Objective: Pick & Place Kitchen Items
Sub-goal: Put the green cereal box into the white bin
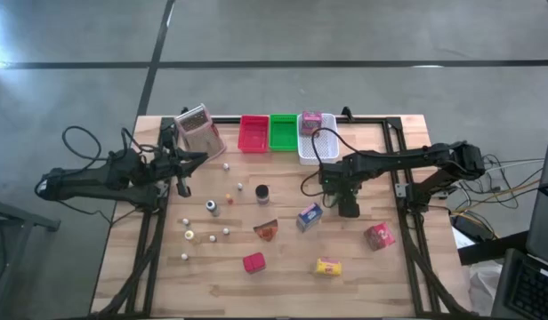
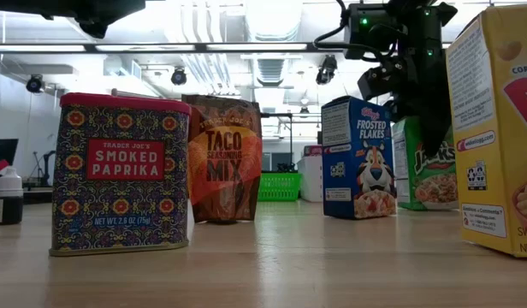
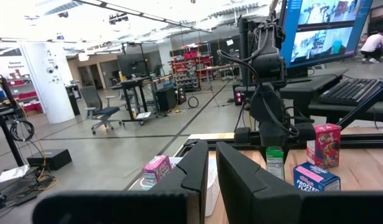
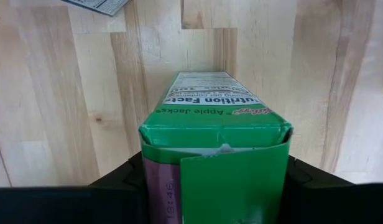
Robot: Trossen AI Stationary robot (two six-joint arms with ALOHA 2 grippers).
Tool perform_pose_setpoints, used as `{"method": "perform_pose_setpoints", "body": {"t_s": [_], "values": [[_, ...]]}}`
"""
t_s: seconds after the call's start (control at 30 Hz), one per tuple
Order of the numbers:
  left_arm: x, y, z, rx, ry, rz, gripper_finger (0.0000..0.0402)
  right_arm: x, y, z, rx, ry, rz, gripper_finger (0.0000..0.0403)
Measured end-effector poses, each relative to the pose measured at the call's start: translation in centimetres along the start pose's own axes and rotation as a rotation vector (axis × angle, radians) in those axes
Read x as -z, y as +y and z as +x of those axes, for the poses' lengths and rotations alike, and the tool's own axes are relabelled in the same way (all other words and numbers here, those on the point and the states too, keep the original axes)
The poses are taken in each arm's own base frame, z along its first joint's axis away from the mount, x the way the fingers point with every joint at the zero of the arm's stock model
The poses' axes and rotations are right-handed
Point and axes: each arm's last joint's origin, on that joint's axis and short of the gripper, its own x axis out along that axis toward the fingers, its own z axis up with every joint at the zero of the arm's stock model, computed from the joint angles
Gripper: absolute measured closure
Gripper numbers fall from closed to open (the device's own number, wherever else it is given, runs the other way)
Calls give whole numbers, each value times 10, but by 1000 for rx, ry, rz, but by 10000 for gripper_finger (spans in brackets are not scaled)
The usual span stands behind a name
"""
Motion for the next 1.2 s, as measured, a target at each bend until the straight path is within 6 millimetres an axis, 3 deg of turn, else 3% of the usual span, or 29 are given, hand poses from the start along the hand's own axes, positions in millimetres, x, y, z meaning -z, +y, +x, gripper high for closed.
{"method": "perform_pose_setpoints", "body": {"t_s": [0.2, 0.5, 0.97, 1.2], "values": [[0, 0, 0, 0, 0, 0, 362, 3, -2, -7, 1, 31, 18, 207], [0, 0, 0, 0, 0, 0, 362, -8, -15, -41, 6, -30, 26, 229], [0, 0, 0, 0, 0, 0, 362, -15, -53, -104, 71, -143, 52, 221], [0, 0, 0, 0, 0, 0, 362, -15, -85, -139, 138, -260, 69, 231]]}}
